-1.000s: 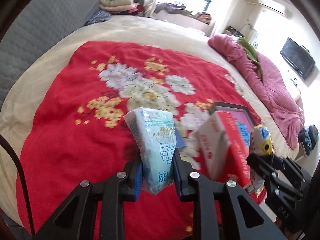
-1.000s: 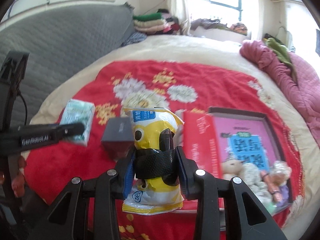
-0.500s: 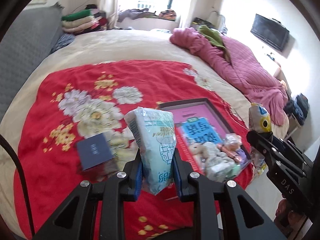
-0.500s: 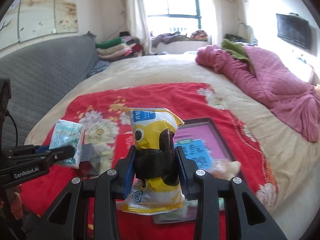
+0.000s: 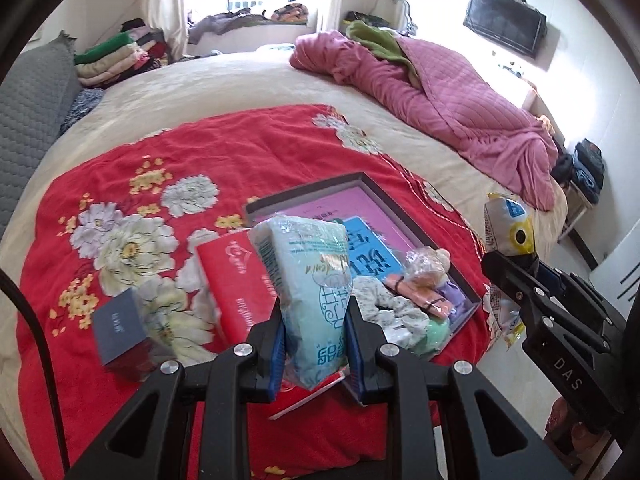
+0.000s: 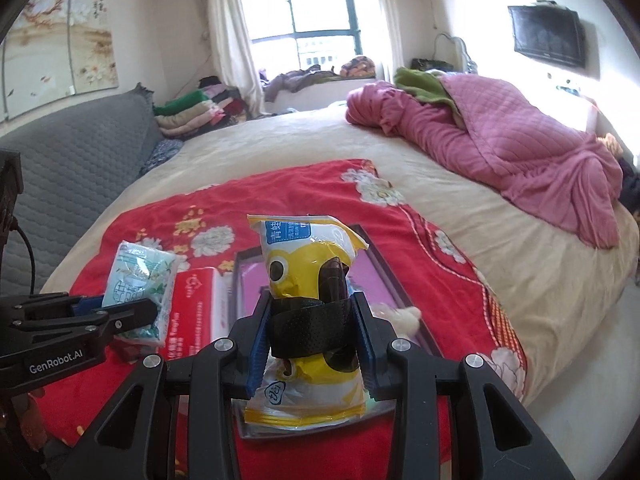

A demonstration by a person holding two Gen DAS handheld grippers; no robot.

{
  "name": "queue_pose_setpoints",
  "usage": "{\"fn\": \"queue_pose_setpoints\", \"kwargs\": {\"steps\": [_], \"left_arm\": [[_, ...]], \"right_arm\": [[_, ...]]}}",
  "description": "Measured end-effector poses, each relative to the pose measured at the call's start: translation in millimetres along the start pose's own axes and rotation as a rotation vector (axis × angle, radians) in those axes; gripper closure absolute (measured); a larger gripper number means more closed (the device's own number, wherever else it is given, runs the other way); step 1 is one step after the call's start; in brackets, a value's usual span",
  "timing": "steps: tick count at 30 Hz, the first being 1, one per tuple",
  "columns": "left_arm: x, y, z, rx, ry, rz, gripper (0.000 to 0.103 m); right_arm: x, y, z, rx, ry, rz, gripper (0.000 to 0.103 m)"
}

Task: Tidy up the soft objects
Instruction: 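Carry the tissue pack with the left tool while the right tool carries the yellow snack bag to the tray, then release the tissue pack with the left tool while the right tool releases the yellow snack bag in the tray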

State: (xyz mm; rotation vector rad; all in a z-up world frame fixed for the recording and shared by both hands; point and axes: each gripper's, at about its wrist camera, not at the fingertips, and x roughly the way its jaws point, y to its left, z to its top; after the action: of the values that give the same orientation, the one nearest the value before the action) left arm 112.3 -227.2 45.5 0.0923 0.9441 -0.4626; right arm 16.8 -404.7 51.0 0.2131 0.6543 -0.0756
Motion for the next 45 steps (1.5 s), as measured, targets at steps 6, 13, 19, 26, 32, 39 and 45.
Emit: {"fn": "queue_pose_setpoints", "kwargs": {"steps": [6,13,19,26,32,39,45], "left_arm": [[28.4,-15.9,4.4,0.032,0.054,-0.030,0.077],[69.6,-32.4,9.5,0.074,0.130,-0.061,0.077],[93.0,-34.5,16.1,0.099,0.169,-0.077,0.077],[110.3,-33.3,15.7,0.091,0.195,-0.093,0.076],[120.8,-34.5,12.3,0.098,0.217,-0.098,0.075],[126.8,-27.9,11.6,0.071,0.238,-0.107,0.072],[126.4,-24.7,11.5,0.070,0.242,-0.106,0.065]], "right_arm": [[15.0,-12.9,-7.1,0.026,0.037,-0.010,0.065],[52.3,-14.7,-23.0,0.010,0.136,0.004,0.065],[85.2,-16.2,-34.4,-0.006,0.202,0.014,0.064],[109.6,-17.6,-42.9,-0.007,0.211,0.014,0.063],[118.8,-13.2,-43.7,-0.033,0.229,-0.003,0.059],[115.7,-6.6,-41.6,-0.079,0.216,-0.029,0.044],[106.2,-3.0,-37.8,-0.106,0.196,-0.051,0.044]]}}
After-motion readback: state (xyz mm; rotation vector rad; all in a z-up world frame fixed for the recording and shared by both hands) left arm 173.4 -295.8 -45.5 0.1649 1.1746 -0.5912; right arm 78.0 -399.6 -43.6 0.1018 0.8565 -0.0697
